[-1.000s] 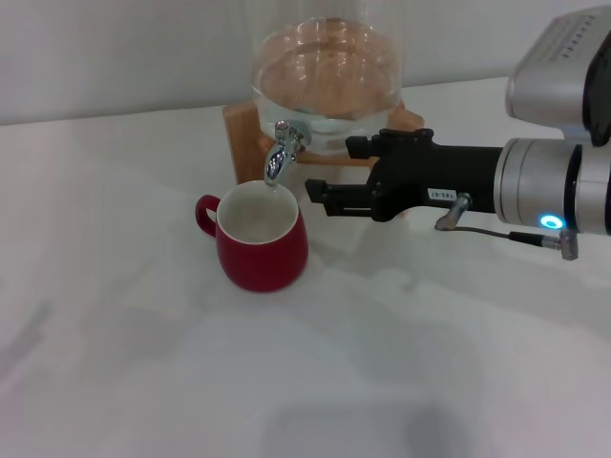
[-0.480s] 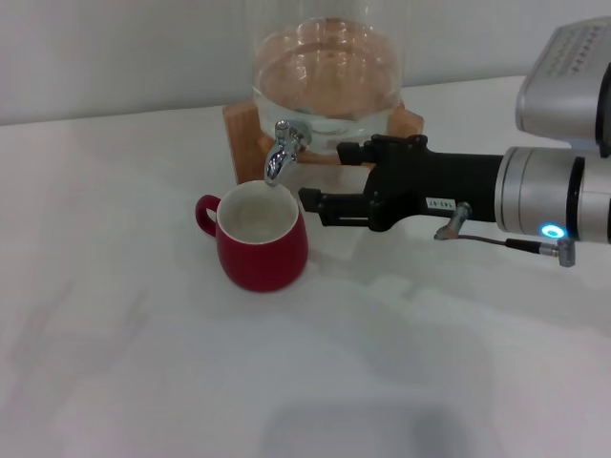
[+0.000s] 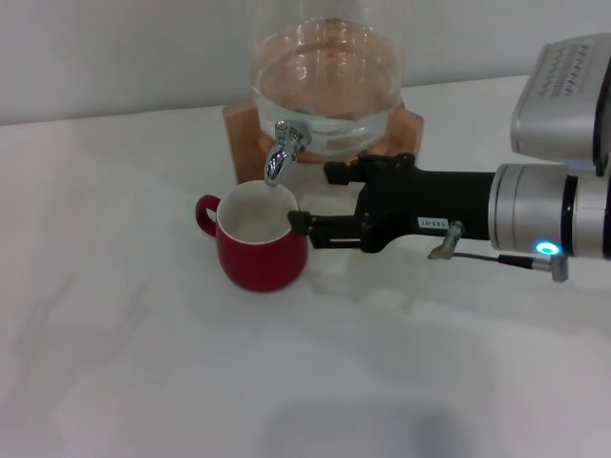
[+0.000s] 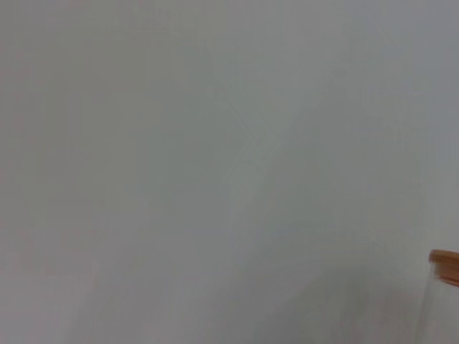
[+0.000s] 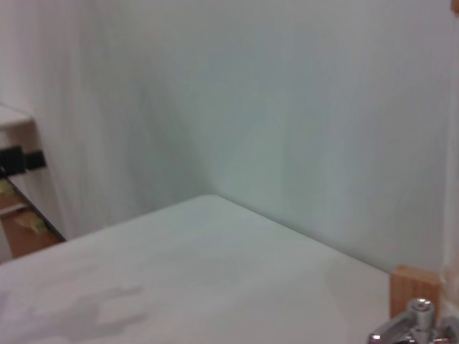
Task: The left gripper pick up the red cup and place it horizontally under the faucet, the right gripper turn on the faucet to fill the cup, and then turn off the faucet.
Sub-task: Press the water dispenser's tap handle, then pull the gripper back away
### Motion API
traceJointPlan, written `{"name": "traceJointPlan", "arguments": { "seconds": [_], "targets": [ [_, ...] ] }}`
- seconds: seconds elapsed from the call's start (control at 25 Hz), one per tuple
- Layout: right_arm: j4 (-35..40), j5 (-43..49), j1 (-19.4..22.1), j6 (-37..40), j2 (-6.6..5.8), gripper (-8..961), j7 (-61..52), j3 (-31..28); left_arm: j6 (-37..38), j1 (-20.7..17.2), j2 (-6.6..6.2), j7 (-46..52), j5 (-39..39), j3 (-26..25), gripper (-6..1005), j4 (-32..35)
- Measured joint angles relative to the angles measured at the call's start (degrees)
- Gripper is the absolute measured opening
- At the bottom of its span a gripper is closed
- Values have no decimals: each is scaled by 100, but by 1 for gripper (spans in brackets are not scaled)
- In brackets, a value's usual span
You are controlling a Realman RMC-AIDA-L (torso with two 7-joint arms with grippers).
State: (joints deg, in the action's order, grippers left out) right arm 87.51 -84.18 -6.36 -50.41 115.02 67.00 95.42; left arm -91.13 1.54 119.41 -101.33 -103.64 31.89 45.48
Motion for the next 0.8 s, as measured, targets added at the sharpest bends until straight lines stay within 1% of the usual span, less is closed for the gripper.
{"name": "traceJointPlan", "arguments": {
  "seconds": [0.2, 0.32, 0.52, 0.6, 0.8],
  "targets": [
    [8, -148, 19, -40, 1, 796, 31, 197, 41, 44, 0, -110, -20, 1, 833, -48],
    [107, -151, 66, 60, 3, 796, -4, 385, 78, 52, 1, -113, -84, 2, 832, -49],
    [427, -153, 377, 731, 4, 796, -78, 779, 185, 77, 2, -115, -136, 1, 832, -49],
    [474, -153, 428, 952, 9, 796, -95, 910, 241, 117, 0, -115, -137, 1, 832, -49],
    [365, -153, 280, 1100, 7, 796, -321, 1078, 366, 251, -2, -115, -118, 11, 833, -57]
  ]
}}
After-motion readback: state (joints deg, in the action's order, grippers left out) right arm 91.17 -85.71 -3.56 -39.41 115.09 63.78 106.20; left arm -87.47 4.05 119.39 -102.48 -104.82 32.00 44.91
